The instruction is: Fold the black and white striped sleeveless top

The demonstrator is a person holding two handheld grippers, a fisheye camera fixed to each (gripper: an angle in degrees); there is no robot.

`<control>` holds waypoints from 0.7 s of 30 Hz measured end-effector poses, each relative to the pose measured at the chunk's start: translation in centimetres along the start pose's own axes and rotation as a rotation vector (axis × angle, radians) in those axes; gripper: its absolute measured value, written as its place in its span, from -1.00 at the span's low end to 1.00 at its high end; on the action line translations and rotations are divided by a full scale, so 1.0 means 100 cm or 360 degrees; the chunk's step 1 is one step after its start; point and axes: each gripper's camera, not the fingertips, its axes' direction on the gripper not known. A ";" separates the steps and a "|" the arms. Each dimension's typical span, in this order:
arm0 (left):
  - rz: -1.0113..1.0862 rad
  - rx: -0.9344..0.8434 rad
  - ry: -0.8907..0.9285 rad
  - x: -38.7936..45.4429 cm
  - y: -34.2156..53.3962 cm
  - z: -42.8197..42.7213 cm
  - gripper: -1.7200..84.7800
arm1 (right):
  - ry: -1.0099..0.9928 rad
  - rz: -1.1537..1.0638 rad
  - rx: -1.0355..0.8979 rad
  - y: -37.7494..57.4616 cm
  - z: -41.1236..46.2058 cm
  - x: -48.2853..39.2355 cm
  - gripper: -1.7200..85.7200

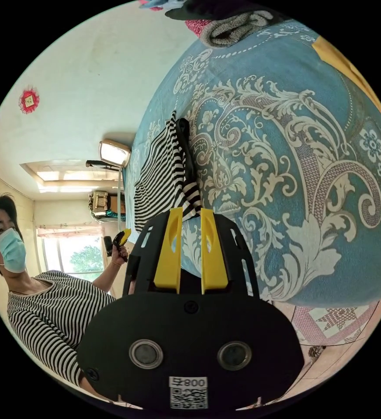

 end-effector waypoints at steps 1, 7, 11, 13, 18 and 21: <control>0.0096 -0.0053 0.0011 0.023 -0.002 0.013 -0.80 | 0.0009 -0.0002 -0.0018 0.001 0.004 0.001 -0.78; 0.0732 -0.0466 0.0121 0.165 -0.013 0.118 -0.77 | -0.0034 0.0026 -0.0054 -0.002 0.025 0.008 -0.77; 0.1155 -0.0684 0.0144 0.265 -0.003 0.195 -0.73 | -0.0060 0.0024 -0.0055 -0.004 0.033 0.009 -0.84; 0.1274 -0.0732 0.0077 0.301 0.004 0.220 -0.71 | -0.0080 0.0012 -0.0056 -0.004 0.035 0.006 -0.87; 0.1575 -0.0723 -0.0198 0.382 0.033 0.265 -0.67 | -0.0250 -0.0063 0.0014 -0.001 0.030 -0.008 -0.90; 0.1669 -0.0681 -0.0386 0.415 0.048 0.282 -0.71 | -0.0298 -0.0117 -0.0002 -0.003 0.033 -0.022 -0.90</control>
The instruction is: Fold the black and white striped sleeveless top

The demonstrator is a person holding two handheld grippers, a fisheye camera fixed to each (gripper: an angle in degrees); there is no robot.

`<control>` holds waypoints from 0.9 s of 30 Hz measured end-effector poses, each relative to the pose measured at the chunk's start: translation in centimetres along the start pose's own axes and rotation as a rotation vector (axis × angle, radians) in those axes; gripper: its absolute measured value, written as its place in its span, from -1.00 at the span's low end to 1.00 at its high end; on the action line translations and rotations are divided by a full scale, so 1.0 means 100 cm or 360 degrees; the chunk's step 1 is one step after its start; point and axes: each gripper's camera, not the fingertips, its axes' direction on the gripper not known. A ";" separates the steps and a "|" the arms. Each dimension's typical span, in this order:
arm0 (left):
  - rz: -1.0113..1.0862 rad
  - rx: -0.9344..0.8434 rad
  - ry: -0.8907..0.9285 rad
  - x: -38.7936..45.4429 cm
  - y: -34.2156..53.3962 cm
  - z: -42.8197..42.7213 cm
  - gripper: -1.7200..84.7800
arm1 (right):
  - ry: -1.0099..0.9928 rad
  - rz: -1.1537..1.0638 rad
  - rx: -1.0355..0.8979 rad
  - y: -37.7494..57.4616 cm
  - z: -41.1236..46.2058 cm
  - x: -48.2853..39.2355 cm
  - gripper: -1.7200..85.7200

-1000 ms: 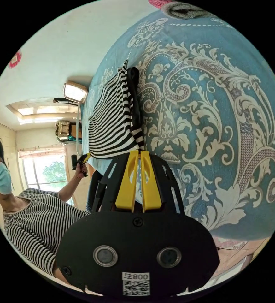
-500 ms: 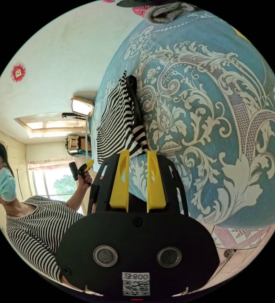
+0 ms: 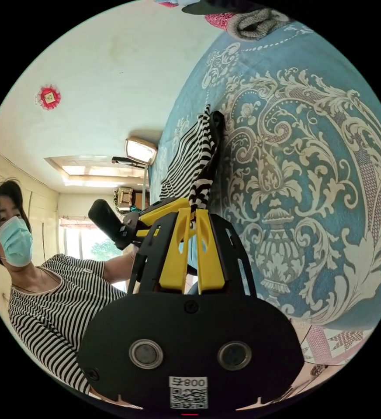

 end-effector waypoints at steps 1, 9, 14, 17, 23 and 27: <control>-0.0016 -0.0016 -0.0076 0.008 -0.007 0.001 -0.75 | -0.0021 -0.0017 -0.0009 -0.002 0.004 -0.005 -0.90; -0.0169 0.0065 -0.0070 0.024 -0.017 -0.014 -0.89 | 0.0101 -0.0044 0.0011 -0.020 0.009 -0.019 -0.82; -0.0136 0.0067 -0.0079 0.041 -0.027 -0.014 -0.90 | 0.0132 0.0067 0.0057 -0.068 0.019 -0.008 -0.72; -0.0108 0.0057 -0.0090 0.049 -0.032 -0.011 -0.91 | 0.0187 0.0059 0.0010 -0.104 0.040 -0.016 -0.70; -0.0109 0.0056 -0.0055 0.051 -0.033 -0.003 -0.91 | 0.0233 0.0064 -0.0064 -0.156 0.082 -0.037 -0.66; -0.0122 0.0056 -0.0025 0.049 -0.030 0.005 -0.91 | 0.0235 0.0068 -0.0066 -0.171 0.102 -0.051 -0.68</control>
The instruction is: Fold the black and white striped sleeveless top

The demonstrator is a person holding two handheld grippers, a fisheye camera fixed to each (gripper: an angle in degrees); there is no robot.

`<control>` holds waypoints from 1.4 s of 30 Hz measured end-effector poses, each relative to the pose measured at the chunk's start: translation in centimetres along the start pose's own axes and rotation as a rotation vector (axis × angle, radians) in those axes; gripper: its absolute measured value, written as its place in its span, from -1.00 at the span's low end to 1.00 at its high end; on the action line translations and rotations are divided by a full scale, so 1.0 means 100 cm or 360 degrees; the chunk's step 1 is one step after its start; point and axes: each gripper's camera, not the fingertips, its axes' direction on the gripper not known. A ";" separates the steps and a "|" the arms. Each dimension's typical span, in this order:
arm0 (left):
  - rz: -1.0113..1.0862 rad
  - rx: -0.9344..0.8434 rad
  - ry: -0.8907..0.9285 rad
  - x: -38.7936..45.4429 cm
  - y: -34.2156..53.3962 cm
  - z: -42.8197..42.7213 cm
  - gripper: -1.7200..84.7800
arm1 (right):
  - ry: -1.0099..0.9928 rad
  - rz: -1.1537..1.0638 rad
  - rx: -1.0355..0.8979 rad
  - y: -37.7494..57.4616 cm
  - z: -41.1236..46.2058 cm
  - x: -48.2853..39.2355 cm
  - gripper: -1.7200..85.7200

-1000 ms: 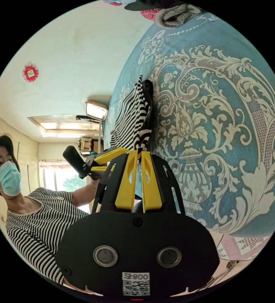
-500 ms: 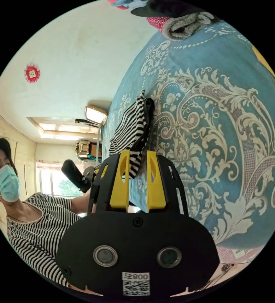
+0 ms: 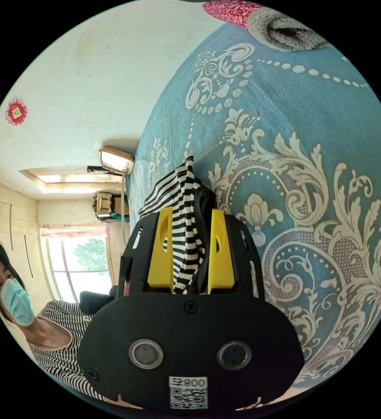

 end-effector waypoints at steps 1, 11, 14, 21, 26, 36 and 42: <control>0.0001 0.0001 0.0005 -0.001 0.002 0.002 -0.91 | 0.0043 -0.0005 -0.0012 -0.004 0.006 -0.007 -0.69; -0.0087 0.0117 0.0063 -0.030 0.043 0.001 -0.91 | 0.0134 -0.0020 -0.0019 -0.011 0.040 -0.055 -0.89; -0.0169 0.0202 0.0087 -0.046 0.070 -0.010 -0.91 | 0.0058 -0.0088 0.0033 -0.006 0.045 -0.086 -0.90; -0.0468 0.0425 0.0119 -0.099 0.158 -0.044 -0.91 | -0.0051 -0.0302 0.0062 -0.002 0.081 -0.177 -0.92; -0.0819 0.0538 0.0155 -0.153 0.252 -0.057 -0.92 | -0.0107 -0.0453 -0.0036 -0.003 0.151 -0.252 -0.92; -0.1432 0.0702 0.0402 -0.227 0.403 -0.022 -0.93 | -0.0018 -0.0501 -0.0335 -0.011 0.306 -0.334 -0.92; -0.1650 0.0819 0.0529 -0.255 0.467 0.006 -0.93 | 0.0038 -0.0505 -0.0441 -0.013 0.374 -0.367 -0.92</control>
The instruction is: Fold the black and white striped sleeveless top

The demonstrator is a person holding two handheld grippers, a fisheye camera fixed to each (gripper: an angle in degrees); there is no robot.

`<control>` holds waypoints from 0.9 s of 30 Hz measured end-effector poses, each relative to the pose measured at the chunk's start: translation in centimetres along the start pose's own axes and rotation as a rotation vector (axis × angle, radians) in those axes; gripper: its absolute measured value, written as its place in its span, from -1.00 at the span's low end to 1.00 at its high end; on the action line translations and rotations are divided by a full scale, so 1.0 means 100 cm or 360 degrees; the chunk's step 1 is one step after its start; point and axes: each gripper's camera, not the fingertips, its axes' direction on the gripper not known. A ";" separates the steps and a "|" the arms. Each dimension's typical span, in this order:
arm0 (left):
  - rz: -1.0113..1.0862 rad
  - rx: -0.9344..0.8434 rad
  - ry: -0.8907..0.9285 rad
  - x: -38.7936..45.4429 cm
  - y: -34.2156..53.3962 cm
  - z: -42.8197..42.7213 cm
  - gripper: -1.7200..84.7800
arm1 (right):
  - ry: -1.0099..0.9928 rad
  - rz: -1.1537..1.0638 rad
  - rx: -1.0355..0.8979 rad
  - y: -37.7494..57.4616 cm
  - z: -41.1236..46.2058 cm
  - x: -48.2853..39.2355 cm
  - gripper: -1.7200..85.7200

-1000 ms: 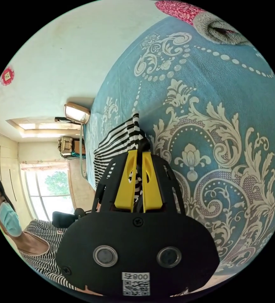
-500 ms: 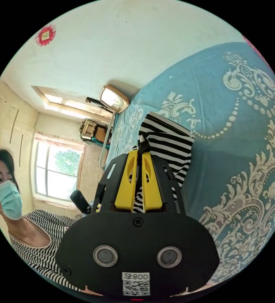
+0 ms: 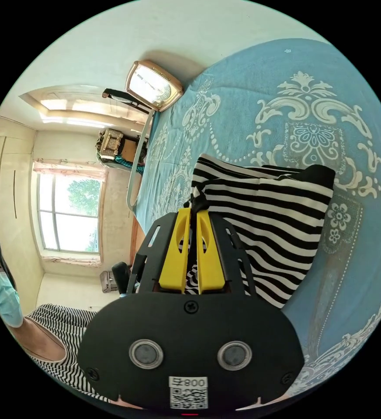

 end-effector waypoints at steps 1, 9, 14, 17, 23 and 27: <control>-0.0015 0.0012 -0.0009 -0.010 0.001 -0.002 -0.93 | 0.0003 -0.0001 -0.0019 -0.005 0.011 -0.005 -0.92; -0.0208 0.0061 0.0099 -0.078 0.008 -0.006 -0.93 | 0.0074 0.0023 -0.0124 -0.034 0.074 -0.027 -0.91; -0.0335 0.0109 0.0181 -0.113 0.016 -0.007 -0.93 | 0.0079 0.0052 -0.0167 -0.048 0.106 -0.033 -0.90; -0.0371 0.0143 0.0194 -0.125 0.021 -0.011 -0.94 | 0.0042 0.0030 -0.0134 -0.051 0.110 -0.041 -0.89; -0.0289 0.0207 0.0150 -0.126 0.024 -0.020 -0.95 | -0.0085 -0.0062 0.0013 -0.038 0.091 -0.055 -0.88; -0.0080 0.0138 0.0090 -0.107 0.013 -0.010 -0.95 | -0.0101 -0.0068 0.0055 -0.018 0.088 -0.053 -0.90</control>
